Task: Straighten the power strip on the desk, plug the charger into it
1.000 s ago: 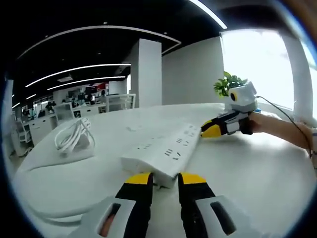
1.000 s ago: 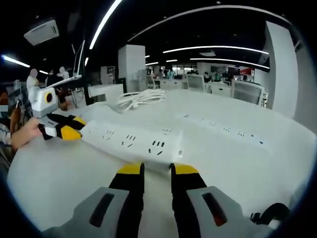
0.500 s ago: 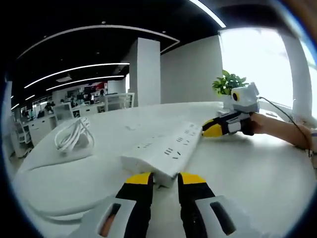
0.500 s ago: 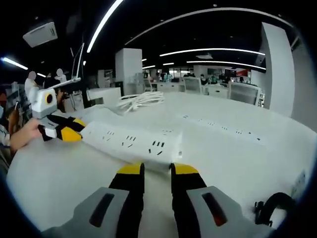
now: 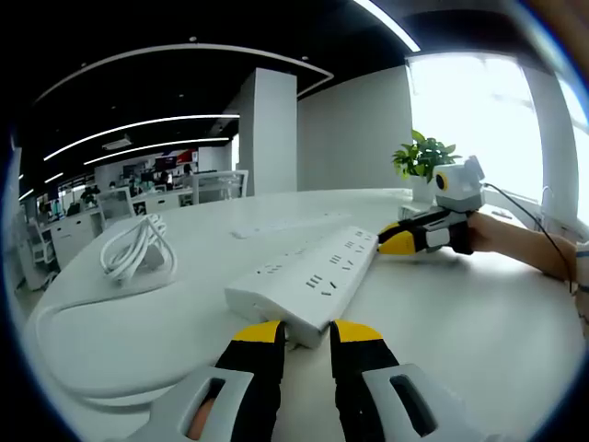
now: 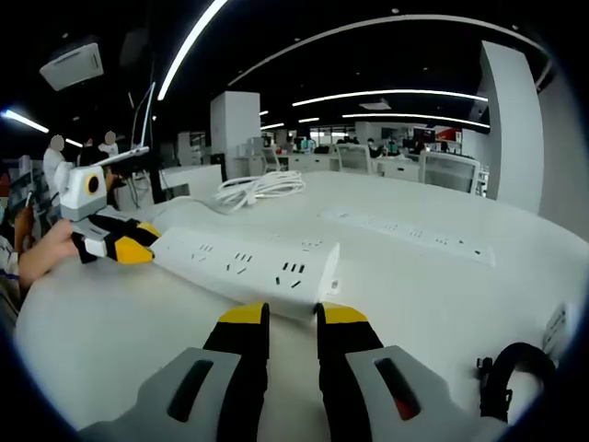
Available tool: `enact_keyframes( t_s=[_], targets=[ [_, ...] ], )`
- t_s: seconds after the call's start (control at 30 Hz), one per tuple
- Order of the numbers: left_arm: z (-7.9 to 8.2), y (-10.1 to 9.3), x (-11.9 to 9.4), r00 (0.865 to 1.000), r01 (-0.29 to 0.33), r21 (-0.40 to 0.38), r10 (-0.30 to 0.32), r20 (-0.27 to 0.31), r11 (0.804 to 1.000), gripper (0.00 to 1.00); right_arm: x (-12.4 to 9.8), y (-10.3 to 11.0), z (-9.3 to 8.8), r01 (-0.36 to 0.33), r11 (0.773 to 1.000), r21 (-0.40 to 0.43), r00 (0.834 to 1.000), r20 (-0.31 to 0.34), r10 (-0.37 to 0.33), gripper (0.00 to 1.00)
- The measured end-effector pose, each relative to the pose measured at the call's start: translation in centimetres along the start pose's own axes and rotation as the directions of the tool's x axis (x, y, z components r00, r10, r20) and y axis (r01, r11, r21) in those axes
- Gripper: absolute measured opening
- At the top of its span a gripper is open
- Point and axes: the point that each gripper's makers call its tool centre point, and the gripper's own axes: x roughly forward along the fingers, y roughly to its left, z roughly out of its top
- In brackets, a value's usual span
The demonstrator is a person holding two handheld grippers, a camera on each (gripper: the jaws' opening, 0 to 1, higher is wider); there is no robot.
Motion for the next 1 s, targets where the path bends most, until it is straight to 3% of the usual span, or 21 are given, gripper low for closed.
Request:
enact_keyframes(
  t_s=[0.47,1.0],
  targets=[
    [-0.2,-0.2,-0.5,1.0,0.02,-0.026,-0.02,-0.009,0.999,0.2,-0.4,0.2,-0.1,0.01,1.0,0.005,1.0,-0.003,-0.01,0.19],
    [-0.4,-0.5,-1.2,0.999,0.036,-0.019,-0.036,-0.035,0.999,0.2,-2.0,1.8,-0.6,0.008,1.0,-0.005,1.0,-0.007,-0.008,0.18]
  ],
)
